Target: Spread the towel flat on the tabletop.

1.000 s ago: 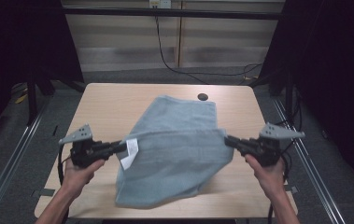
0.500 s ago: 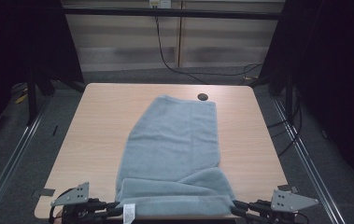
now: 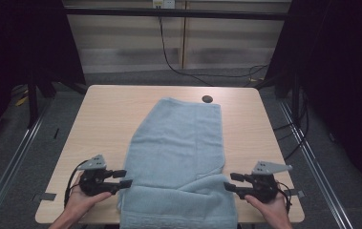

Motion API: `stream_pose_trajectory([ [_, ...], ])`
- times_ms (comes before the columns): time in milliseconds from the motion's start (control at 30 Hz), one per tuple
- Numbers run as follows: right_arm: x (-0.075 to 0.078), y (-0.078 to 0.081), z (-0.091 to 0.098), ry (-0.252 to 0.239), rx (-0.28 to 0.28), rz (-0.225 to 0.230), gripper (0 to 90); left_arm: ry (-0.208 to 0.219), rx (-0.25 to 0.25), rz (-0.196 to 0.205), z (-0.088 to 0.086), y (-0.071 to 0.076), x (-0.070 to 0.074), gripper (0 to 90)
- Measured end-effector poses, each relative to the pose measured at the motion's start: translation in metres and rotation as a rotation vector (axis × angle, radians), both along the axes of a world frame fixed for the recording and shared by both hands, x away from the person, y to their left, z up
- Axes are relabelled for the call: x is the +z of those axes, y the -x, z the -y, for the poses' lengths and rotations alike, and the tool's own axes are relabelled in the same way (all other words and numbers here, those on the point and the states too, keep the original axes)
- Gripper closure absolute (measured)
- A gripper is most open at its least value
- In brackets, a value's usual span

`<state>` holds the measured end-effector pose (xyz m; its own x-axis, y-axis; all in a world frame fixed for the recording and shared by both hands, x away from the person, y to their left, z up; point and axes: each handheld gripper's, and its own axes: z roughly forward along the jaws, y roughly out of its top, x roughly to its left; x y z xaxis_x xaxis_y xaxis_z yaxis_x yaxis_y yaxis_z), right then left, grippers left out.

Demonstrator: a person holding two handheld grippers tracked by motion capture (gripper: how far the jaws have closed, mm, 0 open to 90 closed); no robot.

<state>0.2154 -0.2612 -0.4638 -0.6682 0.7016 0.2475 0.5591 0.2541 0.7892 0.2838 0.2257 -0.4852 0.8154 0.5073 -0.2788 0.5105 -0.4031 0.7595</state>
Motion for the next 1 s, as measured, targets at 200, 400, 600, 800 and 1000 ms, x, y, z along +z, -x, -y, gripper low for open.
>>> stream_pose_trajectory([
  [200,-0.003,-0.003,-0.013,-0.017,0.065,-0.021,83.7,-0.094,-0.013,0.012,0.008,0.008,-0.016,49.4],
  [400,0.007,0.056,0.002,-0.035,0.048,0.005,85.0,-0.109,0.027,0.021,0.004,0.027,-0.015,49.8],
  [600,0.003,0.088,0.016,-0.027,0.053,-0.035,76.2,-0.098,0.032,0.004,0.0,0.032,-0.015,48.5],
  [800,0.006,0.055,0.01,-0.041,0.03,-0.009,64.5,-0.083,0.034,-0.015,0.005,0.009,-0.011,44.1],
  [1000,-0.013,-0.012,-0.02,0.085,0.059,-0.057,56.6,-0.113,0.055,-0.011,0.019,-0.024,-0.013,43.9],
])
